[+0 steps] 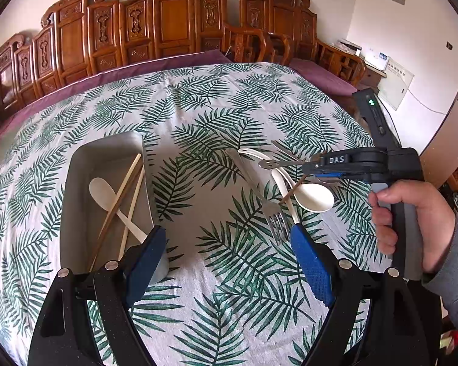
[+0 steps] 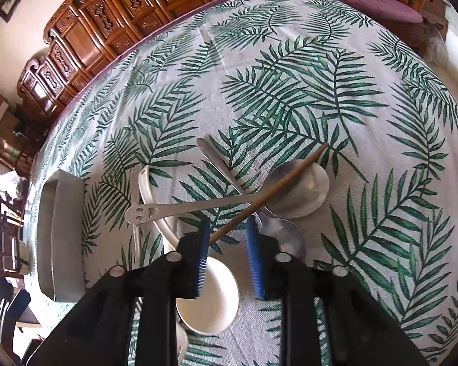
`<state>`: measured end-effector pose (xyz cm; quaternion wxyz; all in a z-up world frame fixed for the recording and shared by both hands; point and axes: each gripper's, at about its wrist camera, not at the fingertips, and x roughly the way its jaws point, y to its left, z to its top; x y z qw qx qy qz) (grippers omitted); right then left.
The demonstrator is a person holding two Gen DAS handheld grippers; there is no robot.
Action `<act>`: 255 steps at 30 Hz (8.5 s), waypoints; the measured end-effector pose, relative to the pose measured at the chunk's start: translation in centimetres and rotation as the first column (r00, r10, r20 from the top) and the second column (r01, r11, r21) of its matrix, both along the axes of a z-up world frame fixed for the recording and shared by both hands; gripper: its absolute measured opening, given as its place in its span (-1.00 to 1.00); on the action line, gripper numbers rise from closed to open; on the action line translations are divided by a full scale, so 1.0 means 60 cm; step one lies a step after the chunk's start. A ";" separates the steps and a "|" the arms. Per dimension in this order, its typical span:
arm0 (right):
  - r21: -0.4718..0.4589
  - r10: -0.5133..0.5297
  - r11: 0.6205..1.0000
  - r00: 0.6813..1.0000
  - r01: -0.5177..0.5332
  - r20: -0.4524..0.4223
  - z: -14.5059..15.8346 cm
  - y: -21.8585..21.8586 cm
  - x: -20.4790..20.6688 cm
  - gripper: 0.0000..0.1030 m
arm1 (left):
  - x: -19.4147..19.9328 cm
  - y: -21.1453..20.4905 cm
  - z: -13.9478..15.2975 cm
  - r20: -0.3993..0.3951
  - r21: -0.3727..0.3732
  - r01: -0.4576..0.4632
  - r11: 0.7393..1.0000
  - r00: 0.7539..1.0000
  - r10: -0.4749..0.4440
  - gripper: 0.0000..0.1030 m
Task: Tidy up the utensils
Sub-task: 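Grasp the loose wooden chopstick with the right tool, then grasp the metal fork with the left tool while the right tool holds the chopstick, then carry the fork and chopstick to the grey tray and open both tools, then move both tools back over the remaining utensils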
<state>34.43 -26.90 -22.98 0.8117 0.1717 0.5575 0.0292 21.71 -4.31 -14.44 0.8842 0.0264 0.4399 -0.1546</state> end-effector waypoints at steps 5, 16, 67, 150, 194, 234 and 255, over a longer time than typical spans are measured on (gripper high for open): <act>-0.054 0.002 0.999 1.000 -0.002 -0.007 0.001 0.012 0.010 -0.48 | 0.001 0.001 0.000 0.000 -0.004 -0.003 1.000 1.000 0.003 0.56; -0.032 -0.003 0.999 1.000 0.004 0.023 0.030 -0.011 -0.015 -0.83 | 0.019 -0.014 -0.023 -0.033 -0.011 0.000 1.000 0.999 -0.001 0.56; -0.023 0.115 0.993 0.975 -0.113 0.191 0.084 -0.099 -0.169 -0.88 | 0.058 -0.146 -0.137 -0.182 0.160 -0.034 0.986 0.981 0.064 -0.03; -0.095 0.343 0.939 0.907 -0.330 0.246 0.146 0.138 -0.110 -0.88 | 0.066 0.112 -0.004 -0.089 0.065 -0.183 0.981 0.978 0.188 -0.92; -0.106 0.561 0.828 0.807 -0.551 0.184 0.116 0.487 0.024 -0.88 | 0.024 0.328 0.040 0.041 0.007 -0.376 0.927 0.926 0.375 -0.43; -0.291 0.497 0.856 0.837 -0.428 0.230 0.189 0.141 -0.152 -0.73 | -0.013 0.162 0.056 0.079 -0.010 -0.199 0.980 0.977 0.200 0.85; -0.361 0.499 0.824 0.861 -0.436 0.100 0.088 0.021 -0.057 -0.30 | -0.018 0.028 0.003 0.006 0.006 -0.064 0.998 0.998 0.064 0.85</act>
